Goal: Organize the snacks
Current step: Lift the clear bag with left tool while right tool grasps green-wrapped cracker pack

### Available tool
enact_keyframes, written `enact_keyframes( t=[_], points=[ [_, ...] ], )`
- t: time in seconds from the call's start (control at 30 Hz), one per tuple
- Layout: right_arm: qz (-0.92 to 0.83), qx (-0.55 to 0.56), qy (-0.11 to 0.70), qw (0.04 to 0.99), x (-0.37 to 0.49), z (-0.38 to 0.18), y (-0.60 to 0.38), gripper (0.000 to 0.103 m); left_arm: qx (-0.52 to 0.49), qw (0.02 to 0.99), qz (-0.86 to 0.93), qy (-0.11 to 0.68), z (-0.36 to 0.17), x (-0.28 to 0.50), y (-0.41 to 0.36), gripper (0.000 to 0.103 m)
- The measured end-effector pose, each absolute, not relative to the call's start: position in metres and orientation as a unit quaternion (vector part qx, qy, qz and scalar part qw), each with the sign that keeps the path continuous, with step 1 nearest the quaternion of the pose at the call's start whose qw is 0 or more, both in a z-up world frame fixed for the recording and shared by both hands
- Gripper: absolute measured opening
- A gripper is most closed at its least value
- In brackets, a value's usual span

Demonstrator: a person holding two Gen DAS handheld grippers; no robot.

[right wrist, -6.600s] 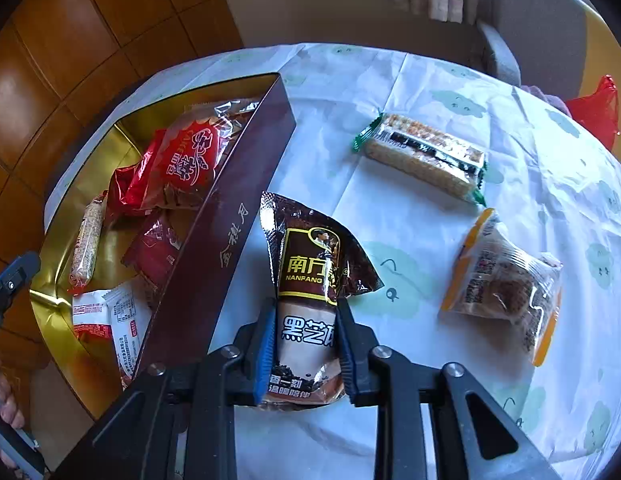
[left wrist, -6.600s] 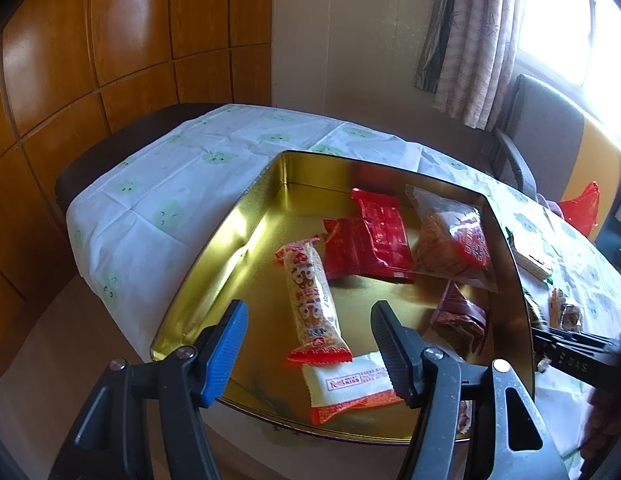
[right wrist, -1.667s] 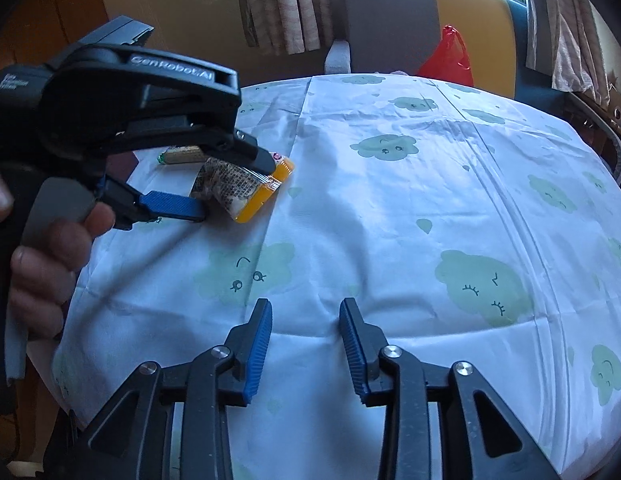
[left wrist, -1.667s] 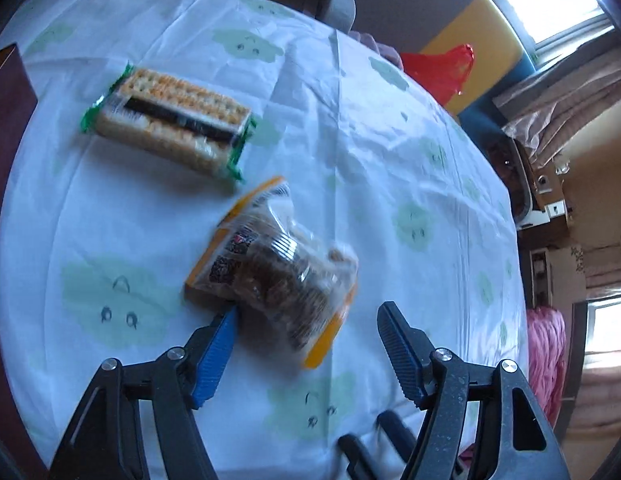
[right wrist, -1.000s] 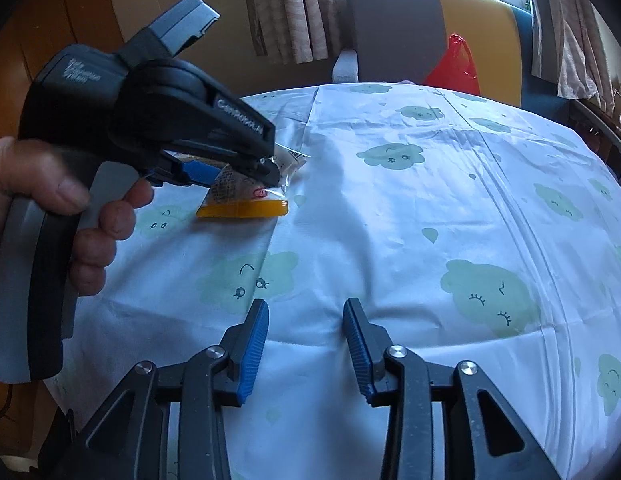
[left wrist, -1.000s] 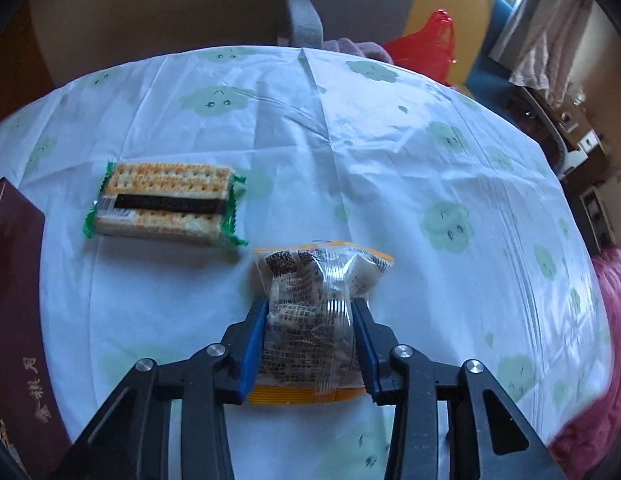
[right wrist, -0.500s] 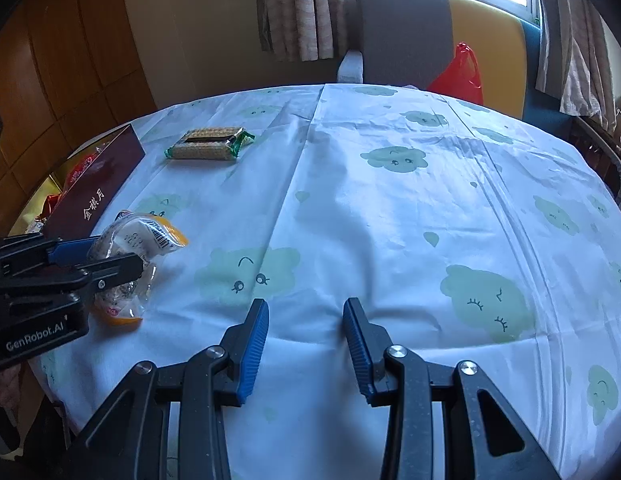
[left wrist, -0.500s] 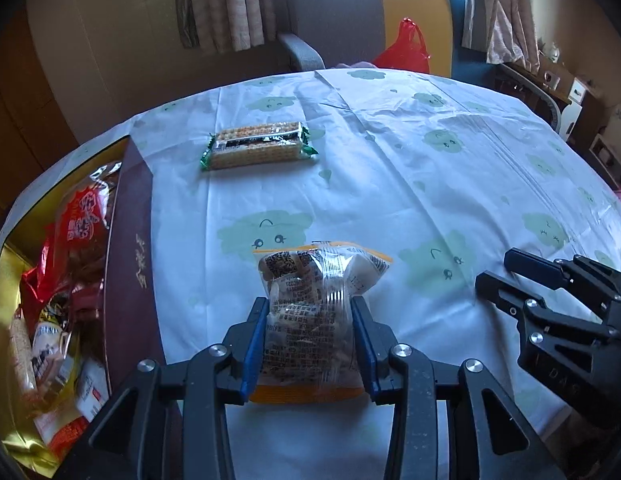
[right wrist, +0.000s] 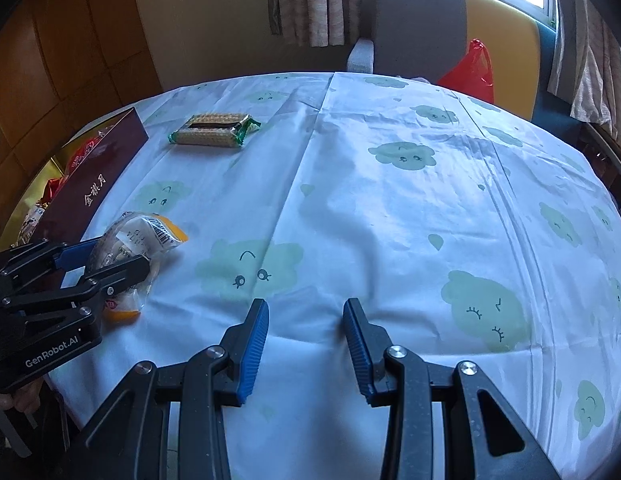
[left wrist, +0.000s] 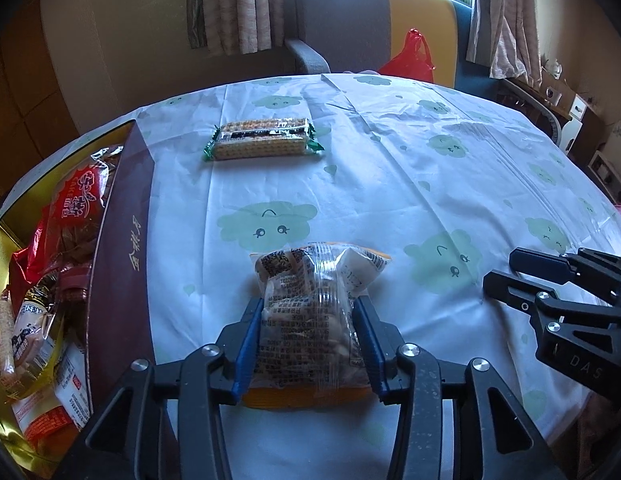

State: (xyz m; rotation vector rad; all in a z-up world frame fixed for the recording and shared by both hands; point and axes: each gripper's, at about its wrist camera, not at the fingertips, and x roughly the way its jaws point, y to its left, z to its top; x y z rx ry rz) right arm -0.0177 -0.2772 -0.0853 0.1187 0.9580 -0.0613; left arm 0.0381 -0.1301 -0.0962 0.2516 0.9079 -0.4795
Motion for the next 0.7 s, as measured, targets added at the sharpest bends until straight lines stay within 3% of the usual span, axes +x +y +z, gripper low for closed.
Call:
enact_keyframes(
  t=[0.43,0.7],
  points=[
    [0.013,0.059,0.467,0.882,0.009,-0.064,-0.287,0.039,0.121,0.867,-0.233,0.424,-0.097,0.036,-0.130,0.047],
    [0.064,-0.012,0.468,0.881,0.065,-0.053,-0.282,0.039,0.121,0.867,-0.239,0.420,-0.096,0.034,-0.130,0.047]
  ],
)
